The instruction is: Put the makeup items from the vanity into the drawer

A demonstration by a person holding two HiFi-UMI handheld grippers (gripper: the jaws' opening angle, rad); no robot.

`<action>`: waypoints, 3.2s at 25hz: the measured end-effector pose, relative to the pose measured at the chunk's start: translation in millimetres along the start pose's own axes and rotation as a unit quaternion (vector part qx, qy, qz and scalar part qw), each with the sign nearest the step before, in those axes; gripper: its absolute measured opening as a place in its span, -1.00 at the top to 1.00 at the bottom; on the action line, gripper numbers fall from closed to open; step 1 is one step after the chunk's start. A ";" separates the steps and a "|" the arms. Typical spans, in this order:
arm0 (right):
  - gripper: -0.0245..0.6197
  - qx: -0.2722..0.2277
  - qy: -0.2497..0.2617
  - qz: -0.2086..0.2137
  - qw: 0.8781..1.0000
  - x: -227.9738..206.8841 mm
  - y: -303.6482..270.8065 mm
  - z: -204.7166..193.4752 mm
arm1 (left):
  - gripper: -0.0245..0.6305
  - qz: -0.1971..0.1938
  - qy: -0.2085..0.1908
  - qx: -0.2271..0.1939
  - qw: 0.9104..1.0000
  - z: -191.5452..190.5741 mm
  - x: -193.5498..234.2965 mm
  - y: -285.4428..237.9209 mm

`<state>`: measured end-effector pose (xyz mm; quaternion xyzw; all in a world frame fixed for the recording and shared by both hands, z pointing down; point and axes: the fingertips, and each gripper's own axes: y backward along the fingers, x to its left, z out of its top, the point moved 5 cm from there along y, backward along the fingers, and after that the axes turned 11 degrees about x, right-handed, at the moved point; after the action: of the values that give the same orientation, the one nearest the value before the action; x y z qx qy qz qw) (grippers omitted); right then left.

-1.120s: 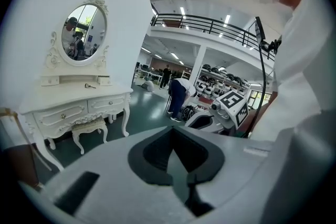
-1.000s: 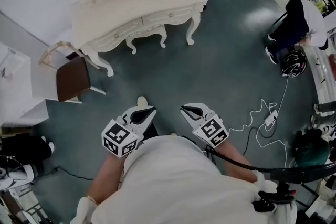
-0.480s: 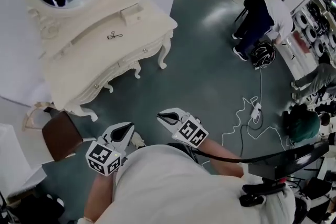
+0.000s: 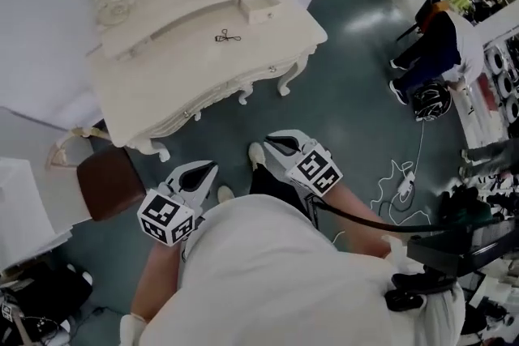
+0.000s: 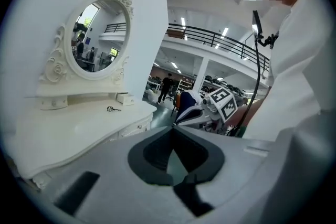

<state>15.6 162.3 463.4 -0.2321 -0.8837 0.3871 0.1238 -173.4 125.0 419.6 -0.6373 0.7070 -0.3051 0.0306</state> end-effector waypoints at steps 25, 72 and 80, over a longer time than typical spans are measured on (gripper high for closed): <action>0.69 0.059 0.190 0.037 0.979 -305.8 -270.6 126.3 | 0.93 0.192 0.130 -0.037 0.972 130.2 175.7 -65.7; 0.88 0.060 0.215 0.030 0.974 -478.4 -224.1 163.3 | 0.93 0.170 0.104 -0.020 0.980 210.1 242.5 -146.7; 0.88 0.103 0.229 0.043 0.967 -523.3 -252.9 148.4 | 0.93 0.182 0.116 -0.012 0.976 209.9 246.4 -145.0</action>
<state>328.0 -345.4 531.1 -0.3382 -0.7763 0.4179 0.3292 -0.5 -184.3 402.5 -0.4589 0.8134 -0.3575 -0.0043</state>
